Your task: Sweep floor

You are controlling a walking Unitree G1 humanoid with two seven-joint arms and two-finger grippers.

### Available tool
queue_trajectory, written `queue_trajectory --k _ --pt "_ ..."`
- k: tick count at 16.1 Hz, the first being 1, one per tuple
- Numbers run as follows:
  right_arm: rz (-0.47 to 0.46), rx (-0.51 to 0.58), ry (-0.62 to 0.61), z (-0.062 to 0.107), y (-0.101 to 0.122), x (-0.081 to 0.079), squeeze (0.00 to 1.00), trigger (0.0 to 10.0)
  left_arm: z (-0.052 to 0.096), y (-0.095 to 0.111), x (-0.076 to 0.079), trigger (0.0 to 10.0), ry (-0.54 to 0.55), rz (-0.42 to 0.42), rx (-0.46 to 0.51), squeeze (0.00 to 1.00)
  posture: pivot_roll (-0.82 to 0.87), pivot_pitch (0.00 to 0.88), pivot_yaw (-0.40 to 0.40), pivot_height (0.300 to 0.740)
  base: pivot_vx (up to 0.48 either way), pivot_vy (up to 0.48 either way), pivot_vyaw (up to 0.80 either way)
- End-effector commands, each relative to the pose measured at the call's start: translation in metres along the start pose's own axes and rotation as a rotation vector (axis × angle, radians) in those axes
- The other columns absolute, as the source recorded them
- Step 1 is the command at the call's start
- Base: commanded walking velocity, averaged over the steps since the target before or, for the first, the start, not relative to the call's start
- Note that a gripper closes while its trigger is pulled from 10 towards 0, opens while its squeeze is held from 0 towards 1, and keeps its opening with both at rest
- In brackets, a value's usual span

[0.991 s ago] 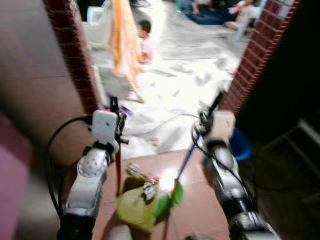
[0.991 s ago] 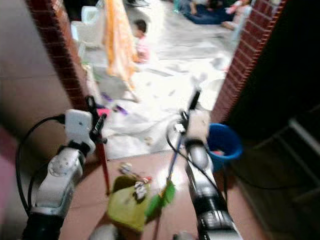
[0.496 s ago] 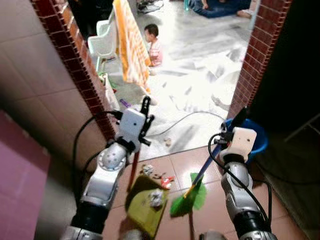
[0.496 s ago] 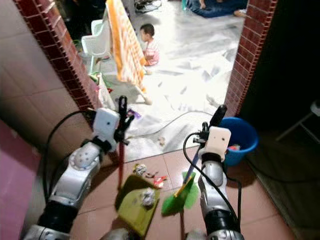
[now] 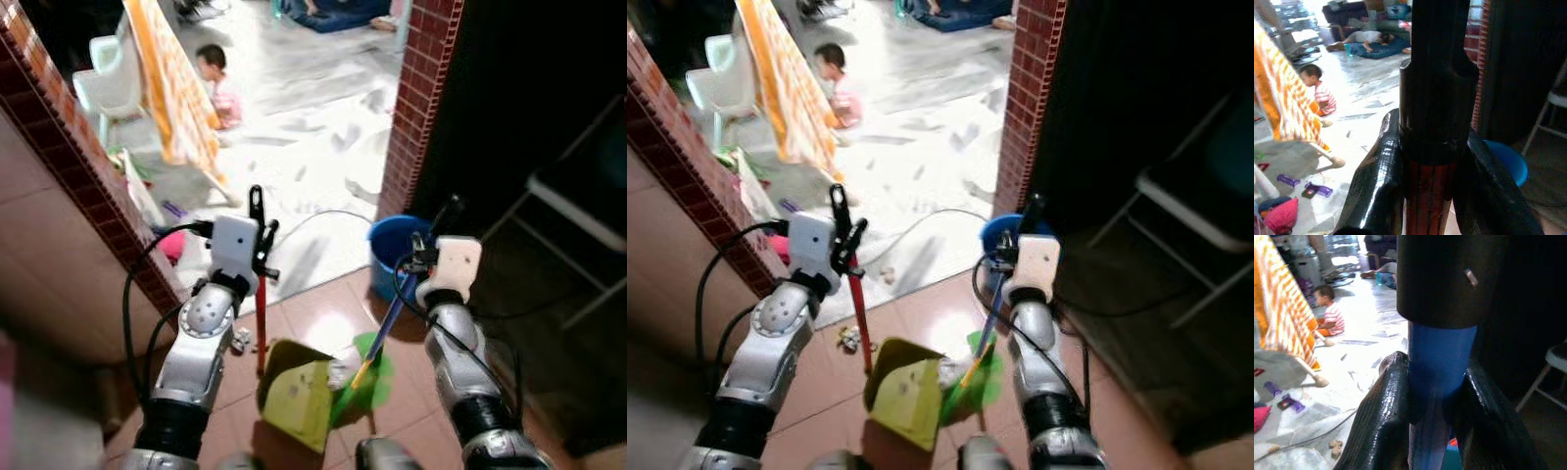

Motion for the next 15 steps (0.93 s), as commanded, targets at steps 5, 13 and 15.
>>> queue_trajectory --k 5,13,15 --pt "0.013 0.048 0.122 -0.02 0.022 -0.013 0.0 10.0 0.003 -0.009 -0.012 10.0 0.146 -0.06 -0.021 0.0 0.0 0.0 -0.033 0.74 0.0 0.0 0.0" --pt "0.046 0.064 0.326 -0.021 0.023 -0.026 0.0 10.0 0.009 -0.06 -0.039 10.0 0.483 -0.034 -0.17 0.0 -0.03 0.0 -0.045 0.74 0.0 0.0 0.0" --pt "0.05 0.073 0.355 -0.023 0.025 -0.027 0.0 10.0 0.006 -0.062 -0.038 10.0 0.535 0.001 -0.166 0.0 -0.04 0.0 -0.055 0.74 0.0 0.0 0.0"
Point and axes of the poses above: a point about 5 cm out from each wrist's last joint towards the gripper, its own z axis pointing back from the gripper into the wrist, its own y axis along the axis of the wrist's last joint, x = y × z, the point moved 1 cm from there along -z, pointing out of the wrist towards the gripper, and after that the axes turned 6 degrees about z, right-handed, at the moved point
